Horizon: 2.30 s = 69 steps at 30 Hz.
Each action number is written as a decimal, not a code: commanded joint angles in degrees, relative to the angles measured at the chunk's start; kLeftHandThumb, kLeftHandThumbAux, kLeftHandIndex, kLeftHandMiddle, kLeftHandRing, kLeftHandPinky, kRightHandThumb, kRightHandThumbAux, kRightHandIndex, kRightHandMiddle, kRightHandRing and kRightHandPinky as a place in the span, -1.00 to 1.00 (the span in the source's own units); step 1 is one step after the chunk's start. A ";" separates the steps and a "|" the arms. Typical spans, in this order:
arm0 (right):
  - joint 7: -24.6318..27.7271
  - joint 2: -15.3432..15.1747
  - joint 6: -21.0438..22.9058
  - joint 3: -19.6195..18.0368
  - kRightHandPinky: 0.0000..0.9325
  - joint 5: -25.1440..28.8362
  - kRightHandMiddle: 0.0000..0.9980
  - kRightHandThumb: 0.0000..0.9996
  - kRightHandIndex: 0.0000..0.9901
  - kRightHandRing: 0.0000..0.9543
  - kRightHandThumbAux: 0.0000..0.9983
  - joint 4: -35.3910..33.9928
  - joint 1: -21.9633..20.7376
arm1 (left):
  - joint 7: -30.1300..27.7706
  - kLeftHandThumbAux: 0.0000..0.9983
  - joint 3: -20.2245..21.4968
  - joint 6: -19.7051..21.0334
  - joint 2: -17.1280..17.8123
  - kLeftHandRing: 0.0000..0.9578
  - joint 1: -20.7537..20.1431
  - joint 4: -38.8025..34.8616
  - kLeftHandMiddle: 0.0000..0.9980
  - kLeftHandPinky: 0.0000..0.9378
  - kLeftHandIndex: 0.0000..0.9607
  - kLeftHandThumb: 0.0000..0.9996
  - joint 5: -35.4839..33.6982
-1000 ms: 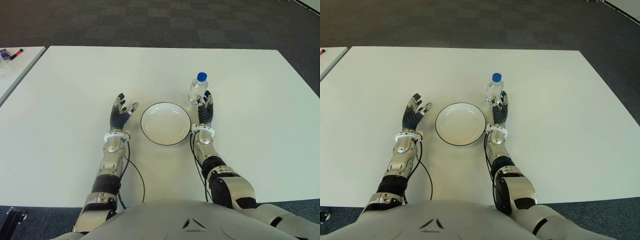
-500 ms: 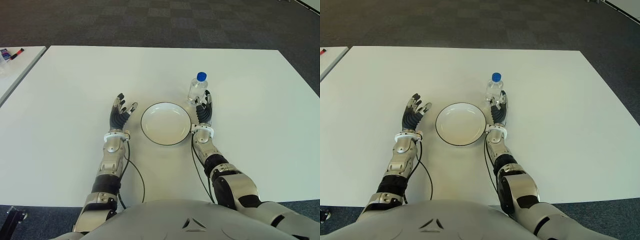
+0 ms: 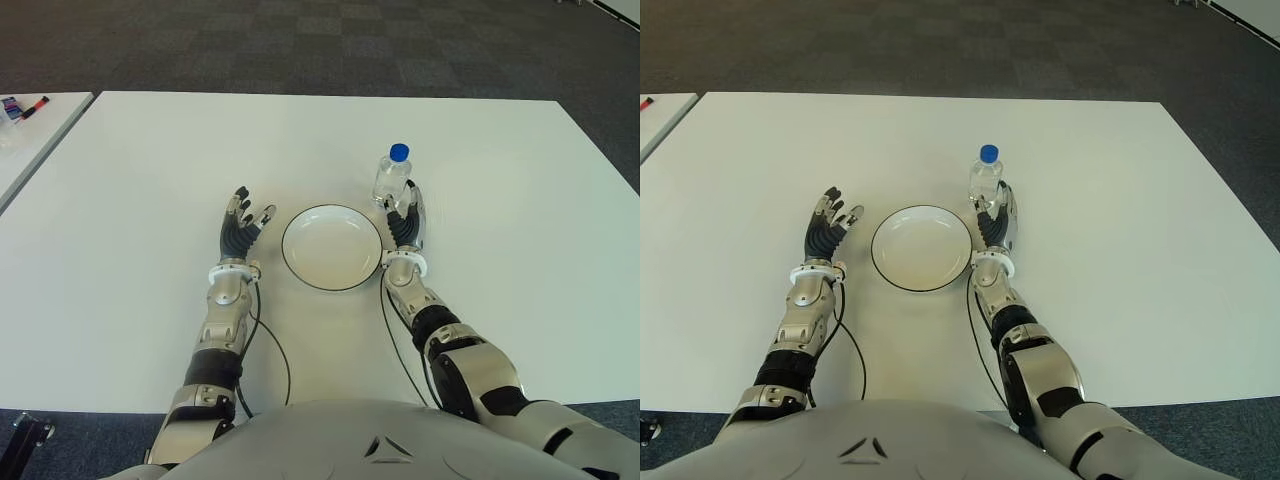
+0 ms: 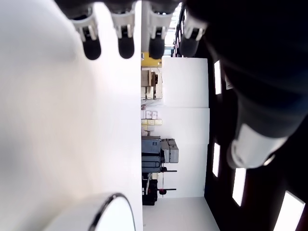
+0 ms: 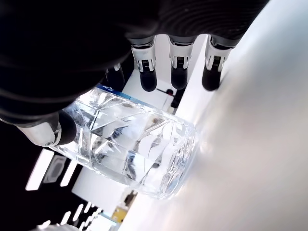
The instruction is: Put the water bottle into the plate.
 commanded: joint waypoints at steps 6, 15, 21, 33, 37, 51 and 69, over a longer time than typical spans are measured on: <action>-1.08 -1.60 2.81 3.11 -0.97 -3.13 -1.00 0.00 -1.00 -1.00 -0.30 -0.36 1.15 | 0.59 0.35 0.08 -0.25 -0.20 -0.91 0.35 0.79 -0.85 -0.85 -0.85 -0.62 0.24; -0.81 -2.25 3.21 3.81 -0.98 -3.11 -1.00 0.02 -1.00 -1.00 -0.32 -1.01 1.56 | 0.69 0.38 0.04 -0.28 -0.34 -0.89 0.29 0.91 -0.84 -0.82 -0.85 -0.59 0.26; -1.20 -2.29 4.29 3.93 -0.98 -3.12 -1.00 0.02 -1.00 -1.00 -0.34 -1.11 1.54 | 0.74 0.36 -0.16 -0.08 -0.37 -0.89 0.34 0.74 -0.84 -0.85 -0.85 -0.62 0.46; -1.06 -2.39 5.92 4.50 -0.95 -3.06 -1.00 -0.04 -1.00 -1.00 -0.27 -1.49 1.53 | 0.59 0.34 -0.43 0.22 -0.15 -0.92 0.40 0.49 -0.87 -0.87 -0.88 -0.66 0.47; -0.60 -2.41 5.88 4.48 -0.94 -2.72 -1.00 -0.08 -1.00 -1.00 -0.25 -1.57 1.62 | 0.65 0.35 -0.42 0.22 -0.16 -0.91 0.42 0.52 -0.87 -0.85 -0.88 -0.65 0.47; -1.97 -3.18 2.74 5.50 -0.84 -3.76 -0.99 -0.76 -1.00 -0.96 0.17 -1.34 1.98 | 0.48 0.39 0.08 0.32 -0.56 -0.88 0.38 0.47 -0.84 -0.81 -0.85 -0.59 -0.42; -4.58 -3.68 4.07 7.31 -0.75 -5.67 -0.87 -1.00 -1.00 -0.83 0.39 -1.58 2.17 | 0.32 0.37 0.07 -0.05 -0.31 -0.89 0.23 0.85 -0.85 -0.83 -0.87 -0.63 -0.22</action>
